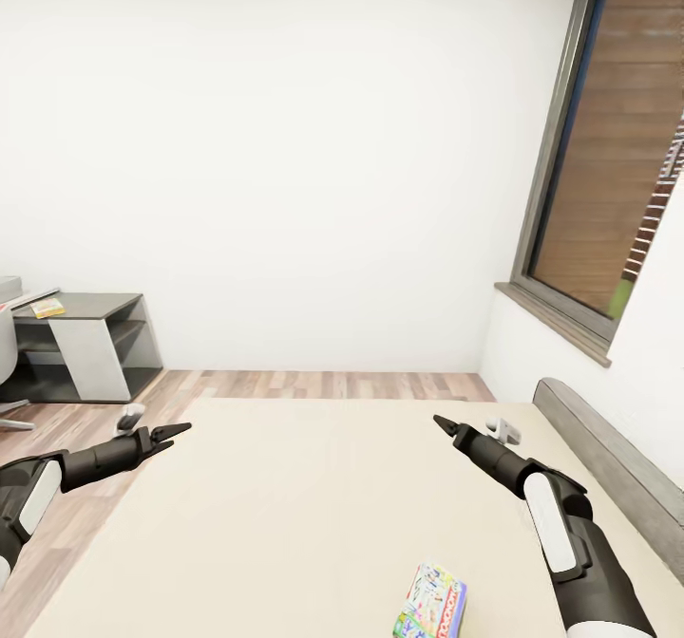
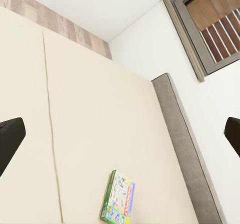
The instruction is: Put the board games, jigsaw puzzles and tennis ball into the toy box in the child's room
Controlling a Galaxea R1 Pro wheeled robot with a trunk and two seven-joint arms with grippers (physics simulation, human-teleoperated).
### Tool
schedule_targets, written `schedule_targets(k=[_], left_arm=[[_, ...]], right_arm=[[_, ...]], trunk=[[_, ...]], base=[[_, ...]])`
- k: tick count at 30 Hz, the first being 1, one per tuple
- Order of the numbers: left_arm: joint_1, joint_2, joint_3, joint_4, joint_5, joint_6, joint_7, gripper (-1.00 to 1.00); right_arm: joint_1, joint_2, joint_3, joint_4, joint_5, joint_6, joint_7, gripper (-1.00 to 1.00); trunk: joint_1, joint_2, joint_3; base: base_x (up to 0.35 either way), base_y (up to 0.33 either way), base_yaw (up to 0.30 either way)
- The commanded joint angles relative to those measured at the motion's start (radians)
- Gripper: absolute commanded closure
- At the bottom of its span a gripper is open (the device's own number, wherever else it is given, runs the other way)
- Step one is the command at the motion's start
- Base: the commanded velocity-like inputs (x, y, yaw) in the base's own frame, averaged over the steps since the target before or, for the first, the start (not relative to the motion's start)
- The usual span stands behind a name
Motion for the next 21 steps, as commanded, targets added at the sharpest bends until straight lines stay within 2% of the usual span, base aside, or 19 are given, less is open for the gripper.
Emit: schedule_targets(k=[1, 16, 21], left_arm=[[-0.001, 0.0, 0.001, 0.0, 0.003, 0.006, -0.001, -1.0], [-0.001, 0.0, 0.001, 0.0, 0.003, 0.006, -0.001, -1.0], [0.0, 0.0, 0.001, 0.0, 0.003, 0.006, -0.001, -1.0]], right_arm=[[-0.001, 0.0, -0.002, 0.0, -0.001, 0.006, 0.004, -1.0], [-0.001, 0.001, 0.0, 0.0, -0.001, 0.011, 0.003, -1.0], [-0.001, 0.002, 0.0, 0.0, -0.001, 0.013, 0.003, -1.0]], trunk=[[0.0, -0.001, -0.001], [0.0, -0.001, -0.001], [0.0, -0.001, -0.001]], base=[[0.0, -0.238, 0.0], [0.0, -0.238, 0.0], [0.0, -0.137, 0.0]])
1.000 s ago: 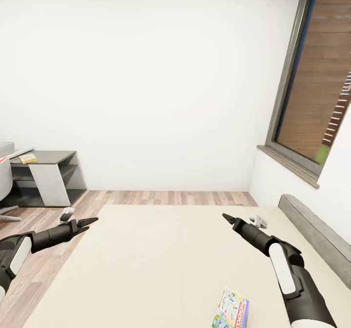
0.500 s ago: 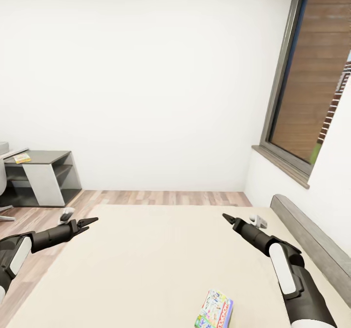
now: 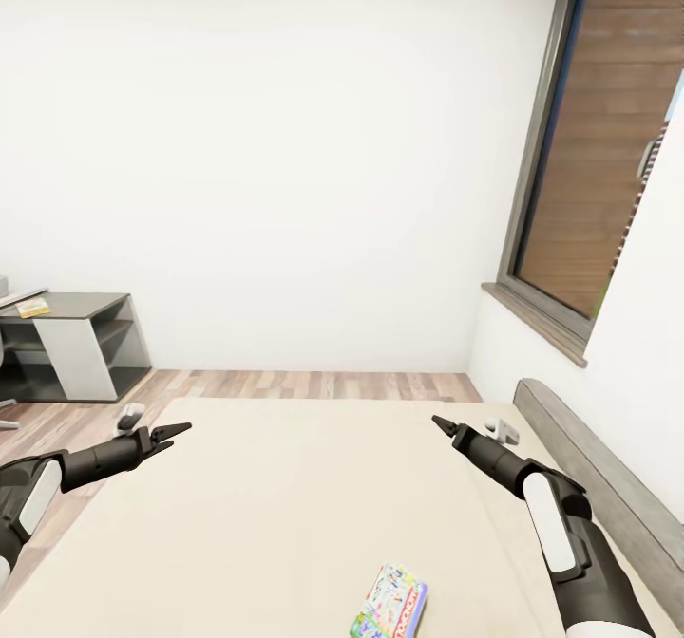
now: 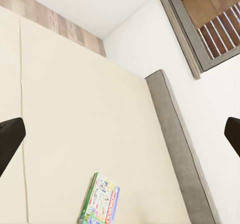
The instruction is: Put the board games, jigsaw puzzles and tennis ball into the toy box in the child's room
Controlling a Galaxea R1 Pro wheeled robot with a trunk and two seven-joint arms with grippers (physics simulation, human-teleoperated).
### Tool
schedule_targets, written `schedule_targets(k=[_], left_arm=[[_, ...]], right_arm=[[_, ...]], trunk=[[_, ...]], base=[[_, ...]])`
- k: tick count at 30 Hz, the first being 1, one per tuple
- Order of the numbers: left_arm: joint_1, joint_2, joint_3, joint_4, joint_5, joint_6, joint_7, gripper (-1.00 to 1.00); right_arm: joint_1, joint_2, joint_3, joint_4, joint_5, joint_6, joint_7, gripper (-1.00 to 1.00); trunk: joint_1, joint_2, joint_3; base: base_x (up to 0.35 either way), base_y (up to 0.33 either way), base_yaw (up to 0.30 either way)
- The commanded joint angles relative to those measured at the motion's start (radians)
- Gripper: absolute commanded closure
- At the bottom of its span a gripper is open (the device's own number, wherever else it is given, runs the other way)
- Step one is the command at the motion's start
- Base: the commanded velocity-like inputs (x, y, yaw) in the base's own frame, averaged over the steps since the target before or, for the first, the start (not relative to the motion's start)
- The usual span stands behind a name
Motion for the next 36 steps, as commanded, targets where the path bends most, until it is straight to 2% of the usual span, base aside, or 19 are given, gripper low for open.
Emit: schedule_targets(k=[1, 20, 28, 32, 35, 36], left_arm=[[-0.001, 0.0, 0.001, 0.0, 0.003, 0.006, -0.001, -1.0], [-0.001, 0.0, 0.001, 0.0, 0.003, 0.006, -0.002, -1.0], [-0.001, 0.001, 0.001, -0.003, 0.003, 0.007, -0.009, -1.0], [-0.001, -0.001, 0.001, -0.034, 0.004, 0.014, -0.046, -1.0], [-0.005, -0.009, -0.005, -0.077, 0.004, 0.043, -0.081, -1.0], [-0.008, -0.011, -0.007, -0.111, 0.004, 0.076, -0.096, -1.0]], right_arm=[[-0.001, 0.0, -0.002, 0.0, -0.001, 0.006, 0.004, -1.0], [-0.001, -0.004, -0.003, 0.0, -0.003, 0.007, 0.003, -1.0], [-0.001, 0.001, -0.002, 0.003, -0.003, 0.006, -0.004, -1.0], [-0.001, 0.002, -0.003, 0.013, -0.003, 0.007, -0.011, -1.0], [-0.001, 0.001, 0.004, 0.029, -0.003, 0.014, -0.029, -1.0], [0.0, -0.001, 0.014, 0.041, -0.003, 0.018, -0.044, -1.0]], trunk=[[0.0, -0.001, -0.001], [0.0, -0.001, -0.016], [0.0, -0.001, -0.016], [0.0, -0.001, -0.016], [0.0, -0.001, -0.016], [0.0, -0.001, -0.016]], base=[[0.0, -0.057, 0.0], [0.0, -0.007, 0.0], [0.0, 0.0, 0.0], [0.0, 0.0, 0.0], [0.0, 0.0, 0.0], [0.0, 0.0, 0.0]])
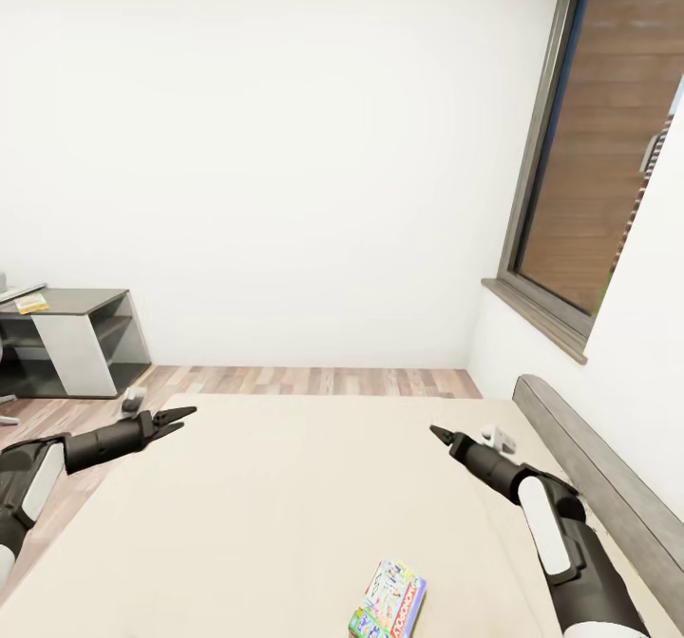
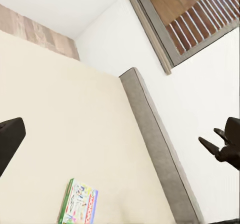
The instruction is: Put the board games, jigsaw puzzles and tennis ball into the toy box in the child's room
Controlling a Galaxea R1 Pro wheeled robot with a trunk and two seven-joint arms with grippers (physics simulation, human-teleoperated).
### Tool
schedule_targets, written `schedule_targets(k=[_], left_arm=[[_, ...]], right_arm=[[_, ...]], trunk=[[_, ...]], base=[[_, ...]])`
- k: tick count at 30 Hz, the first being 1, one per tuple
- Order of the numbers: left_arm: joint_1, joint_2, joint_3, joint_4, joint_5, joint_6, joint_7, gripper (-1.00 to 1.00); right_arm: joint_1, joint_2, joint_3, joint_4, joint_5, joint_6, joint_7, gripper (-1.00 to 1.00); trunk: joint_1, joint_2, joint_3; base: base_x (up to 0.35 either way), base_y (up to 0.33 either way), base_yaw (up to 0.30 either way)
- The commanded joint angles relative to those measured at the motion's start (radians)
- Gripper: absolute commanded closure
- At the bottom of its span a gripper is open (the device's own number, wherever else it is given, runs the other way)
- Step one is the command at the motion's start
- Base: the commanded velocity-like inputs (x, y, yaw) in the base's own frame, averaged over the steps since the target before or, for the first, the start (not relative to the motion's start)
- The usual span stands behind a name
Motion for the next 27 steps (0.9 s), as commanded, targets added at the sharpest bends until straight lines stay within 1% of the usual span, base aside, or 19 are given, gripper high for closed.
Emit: schedule_targets(k=[1, 2, 4, 6, 7, 8, 10, 11, 12, 13, 14, 16, 20, 21, 25, 27], left_arm=[[-0.002, -0.001, 0.0, -0.018, 0.001, 0.025, -0.007, -1.0], [-0.003, -0.003, -0.002, -0.05, -0.002, 0.06, -0.012, -1.0], [-0.003, -0.005, -0.003, -0.076, -0.007, 0.08, -0.014, -1.0], [-0.004, -0.005, -0.003, -0.083, -0.008, 0.073, -0.017, -1.0], [-0.004, -0.005, -0.001, -0.087, -0.006, 0.061, -0.022, -1.0], [-0.004, -0.005, -0.001, -0.089, -0.005, 0.057, -0.024, -1.0], [-0.004, -0.004, 0.002, -0.093, -0.001, 0.047, -0.03, -1.0], [-0.004, -0.003, 0.002, -0.093, 0.0, 0.045, -0.031, -1.0], [-0.004, -0.003, 0.003, -0.094, 0.0, 0.044, -0.032, -1.0], [-0.004, -0.003, 0.003, -0.094, 0.001, 0.043, -0.033, -1.0], [-0.004, -0.003, 0.004, -0.095, 0.001, 0.043, -0.036, -1.0], [-0.004, -0.003, 0.004, -0.095, 0.002, 0.044, -0.044, -1.0], [-0.004, -0.003, 0.0, -0.096, 0.002, 0.047, -0.083, -1.0], [-0.004, -0.003, -0.002, -0.096, 0.001, 0.05, -0.107, -1.0], [-0.004, -0.004, -0.004, -0.097, 0.001, 0.052, -0.166, -1.0], [-0.004, -0.002, -0.001, -0.097, 0.001, 0.053, -0.181, -1.0]], right_arm=[[-0.001, -0.001, 0.005, 0.006, 0.0, 0.007, -0.006, -1.0], [-0.003, -0.002, 0.021, 0.018, 0.0, 0.01, -0.027, -1.0], [-0.008, -0.003, 0.044, 0.038, 0.0, 0.013, -0.062, -1.0], [-0.011, -0.001, 0.056, 0.051, 0.0, 0.014, -0.09, -1.0], [-0.015, 0.002, 0.065, 0.067, 0.0, 0.015, -0.121, -1.0], [-0.018, 0.004, 0.068, 0.076, 0.0, 0.016, -0.138, -1.0], [-0.04, 0.009, 0.081, 0.115, -0.001, 0.016, -0.215, -1.0], [-0.047, 0.01, 0.086, 0.127, -0.002, 0.016, -0.235, -1.0], [-0.061, 0.011, 0.096, 0.153, -0.002, 0.016, -0.276, -1.0], [-0.068, 0.012, 0.102, 0.167, -0.003, 0.016, -0.295, -1.0], [-0.081, 0.013, 0.114, 0.196, -0.004, 0.014, -0.329, -1.0], [-0.1, 0.013, 0.127, 0.237, -0.005, 0.009, -0.363, -1.0], [-0.122, 0.014, 0.138, 0.284, -0.005, 0.004, -0.389, -1.0], [-0.126, 0.014, 0.14, 0.293, -0.004, 0.002, -0.393, -1.0], [-0.131, 0.014, 0.142, 0.305, -0.003, -0.003, -0.397, -1.0], [-0.132, 0.014, 0.143, 0.307, -0.003, -0.01, -0.397, -1.0]], trunk=[[0.001, -0.002, -0.002], [0.001, -0.002, -0.002], [0.001, -0.002, -0.002], [0.001, -0.002, -0.002], [0.001, -0.002, -0.002], [0.001, -0.002, -0.002], [0.001, -0.002, -0.002], [0.001, -0.002, -0.002], [0.001, -0.002, -0.002], [0.001, -0.002, -0.002], [0.001, -0.002, -0.002], [0.001, -0.002, -0.002], [0.001, -0.002, -0.002], [0.001, -0.002, -0.002], [0.001, -0.002, -0.002], [0.001, -0.002, -0.002]], base=[[0.0, 0.0, 0.0], [0.0, 0.0, 0.0], [0.0, 0.0, 0.0], [0.0, 0.0, 0.0], [0.0, 0.0, 0.0], [0.0, 0.0, 0.0], [0.0, 0.0, 0.0], [0.0, 0.0, 0.0], [0.0, 0.0, 0.0], [0.0, 0.0, 0.0], [0.0, 0.0, 0.0], [0.0, 0.0, 0.0], [0.0, 0.0, 0.0], [0.0, 0.0, 0.0], [0.0, 0.0, 0.0], [0.0, 0.0, 0.0]])
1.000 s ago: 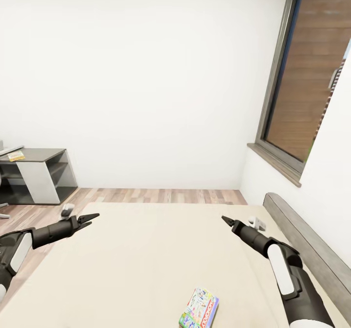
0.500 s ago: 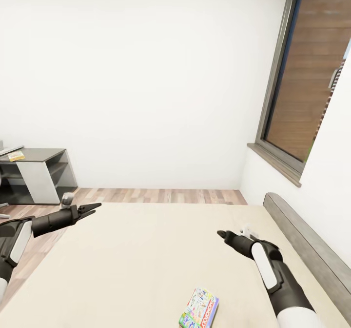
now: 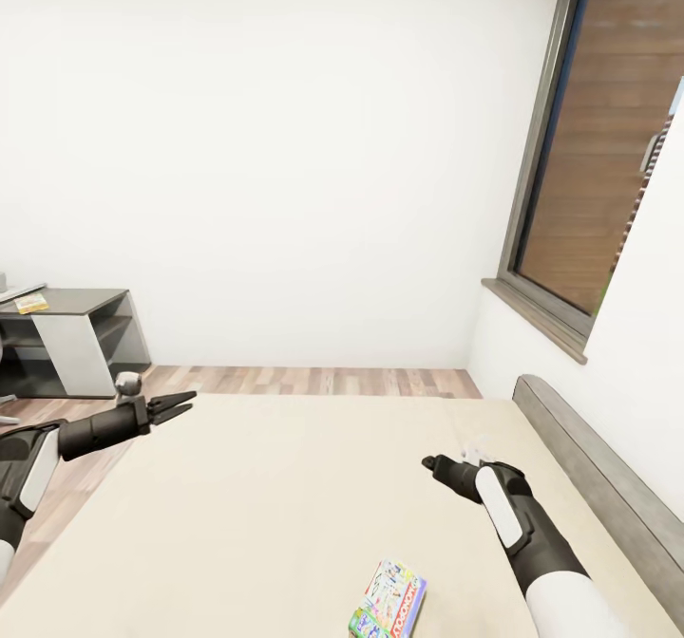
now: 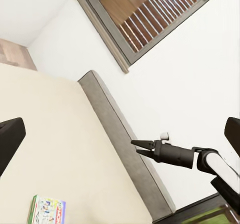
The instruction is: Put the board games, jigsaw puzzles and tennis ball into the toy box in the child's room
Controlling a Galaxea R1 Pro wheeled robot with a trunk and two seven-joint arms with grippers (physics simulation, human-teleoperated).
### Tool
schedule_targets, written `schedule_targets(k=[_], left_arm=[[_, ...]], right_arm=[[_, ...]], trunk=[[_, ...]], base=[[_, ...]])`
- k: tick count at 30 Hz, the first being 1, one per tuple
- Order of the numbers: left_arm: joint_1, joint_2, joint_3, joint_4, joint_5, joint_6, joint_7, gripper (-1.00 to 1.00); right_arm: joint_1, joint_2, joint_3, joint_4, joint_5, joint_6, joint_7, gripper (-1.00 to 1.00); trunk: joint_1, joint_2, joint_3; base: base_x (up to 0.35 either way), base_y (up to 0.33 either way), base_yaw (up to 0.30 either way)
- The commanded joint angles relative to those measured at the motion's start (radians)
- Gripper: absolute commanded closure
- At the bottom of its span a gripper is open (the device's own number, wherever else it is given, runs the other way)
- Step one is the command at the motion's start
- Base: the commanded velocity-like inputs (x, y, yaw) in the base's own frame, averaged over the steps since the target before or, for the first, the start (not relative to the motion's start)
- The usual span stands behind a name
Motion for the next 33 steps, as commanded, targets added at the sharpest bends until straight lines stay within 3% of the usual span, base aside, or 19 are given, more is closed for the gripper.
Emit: schedule_targets(k=[1, 10, 33], left_arm=[[-0.001, 0.002, 0.001, 0.0, 0.003, 0.008, -0.005, -1.0], [-0.001, 0.005, 0.0, 0.0, -0.004, 0.01, -0.081, -1.0], [-0.001, -0.002, -0.005, 0.0, -0.007, 0.012, -0.09, -1.0]], right_arm=[[-0.001, 0.001, -0.002, -0.001, -0.011, 0.001, -0.008, -1.0], [-0.002, 0.001, -0.001, -0.002, -0.01, -0.007, -0.009, -1.0], [-0.002, 0.001, 0.001, -0.003, -0.01, -0.004, -0.005, -1.0]], trunk=[[0.001, -0.002, -0.002], [0.001, -0.002, -0.004], [0.001, -0.002, -0.039]], base=[[0.0, 0.0, 0.0], [0.0, 0.0, 0.0], [0.0, 0.0, 0.0]])
